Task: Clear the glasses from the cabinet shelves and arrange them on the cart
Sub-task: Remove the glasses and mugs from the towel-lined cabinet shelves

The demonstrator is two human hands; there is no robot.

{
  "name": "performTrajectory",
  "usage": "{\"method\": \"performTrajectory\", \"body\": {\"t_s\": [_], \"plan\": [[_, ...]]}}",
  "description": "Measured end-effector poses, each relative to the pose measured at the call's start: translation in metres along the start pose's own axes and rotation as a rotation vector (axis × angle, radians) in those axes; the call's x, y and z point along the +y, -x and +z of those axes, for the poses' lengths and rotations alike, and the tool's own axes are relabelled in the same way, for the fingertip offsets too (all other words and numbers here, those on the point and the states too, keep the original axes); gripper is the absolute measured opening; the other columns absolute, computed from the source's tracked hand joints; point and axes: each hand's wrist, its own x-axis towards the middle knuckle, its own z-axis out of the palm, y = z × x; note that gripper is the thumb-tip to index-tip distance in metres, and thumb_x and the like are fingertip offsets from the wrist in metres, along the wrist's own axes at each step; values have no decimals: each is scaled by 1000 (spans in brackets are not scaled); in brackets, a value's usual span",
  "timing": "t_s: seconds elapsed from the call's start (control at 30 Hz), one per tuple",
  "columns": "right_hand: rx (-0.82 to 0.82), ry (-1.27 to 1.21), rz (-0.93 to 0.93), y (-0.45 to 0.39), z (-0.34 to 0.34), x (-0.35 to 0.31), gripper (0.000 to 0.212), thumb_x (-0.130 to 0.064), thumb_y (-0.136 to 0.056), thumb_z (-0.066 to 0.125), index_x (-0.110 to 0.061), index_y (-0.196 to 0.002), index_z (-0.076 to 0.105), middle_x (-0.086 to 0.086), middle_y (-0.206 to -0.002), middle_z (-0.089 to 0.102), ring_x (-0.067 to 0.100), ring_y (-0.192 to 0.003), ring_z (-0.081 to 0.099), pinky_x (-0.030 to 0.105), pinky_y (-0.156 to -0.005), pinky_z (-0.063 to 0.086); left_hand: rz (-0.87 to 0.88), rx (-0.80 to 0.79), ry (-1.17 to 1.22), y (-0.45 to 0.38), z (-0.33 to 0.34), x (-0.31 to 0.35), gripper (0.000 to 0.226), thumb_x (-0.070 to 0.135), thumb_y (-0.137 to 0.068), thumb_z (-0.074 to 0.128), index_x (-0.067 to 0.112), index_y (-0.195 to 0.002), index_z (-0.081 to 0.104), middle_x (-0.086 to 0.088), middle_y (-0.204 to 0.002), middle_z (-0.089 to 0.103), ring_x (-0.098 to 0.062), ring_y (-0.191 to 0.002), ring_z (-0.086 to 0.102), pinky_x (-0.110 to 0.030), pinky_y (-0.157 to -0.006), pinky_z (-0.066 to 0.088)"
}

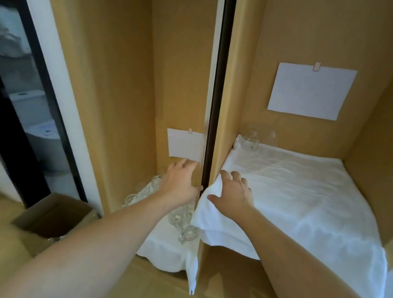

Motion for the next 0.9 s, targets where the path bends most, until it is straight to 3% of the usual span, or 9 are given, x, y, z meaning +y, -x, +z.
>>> {"method": "performTrajectory", "body": {"t_s": [0.23, 0.57, 0.7, 0.9], "plan": [[-62, -49, -101, -19, 23, -60, 68, -50, -90, 66, -18, -143, 39, 10, -137, 45, 32, -126, 45, 41, -100, 46, -139, -17, -79, 10, -30, -59, 75, 41, -91, 67, 20, -156, 34, -5, -161, 30, -33, -144, 28, -45, -116, 34], [-199, -40, -216, -106, 72, -113, 70, -47, -93, 61, -21, -150, 32, 10, -144, 44, 33, -130, 45, 46, -101, 48, -369, 6, -60, -36, -43, -160, 74, 24, -86, 63, 22, -154, 34, -5, -158, 32, -32, -141, 31, -40, -113, 34], [-237, -46, -228, -149, 93, -126, 74, -39, -94, 60, -19, -156, 25, 11, -147, 43, 33, -132, 44, 41, -102, 46, -426, -21, -110, -64, -37, -194, 68, 32, -88, 60, 18, -151, 37, -7, -154, 37, -34, -136, 36, -43, -110, 37], [-288, -63, -232, -198, 128, -142, 66, -39, -92, 61, -19, -150, 36, 13, -143, 46, 34, -131, 44, 41, -103, 46, -477, -62, -98, -98, -22, -233, 69, 34, -87, 63, 20, -150, 39, -8, -154, 39, -35, -136, 37, -44, -110, 39]]}}
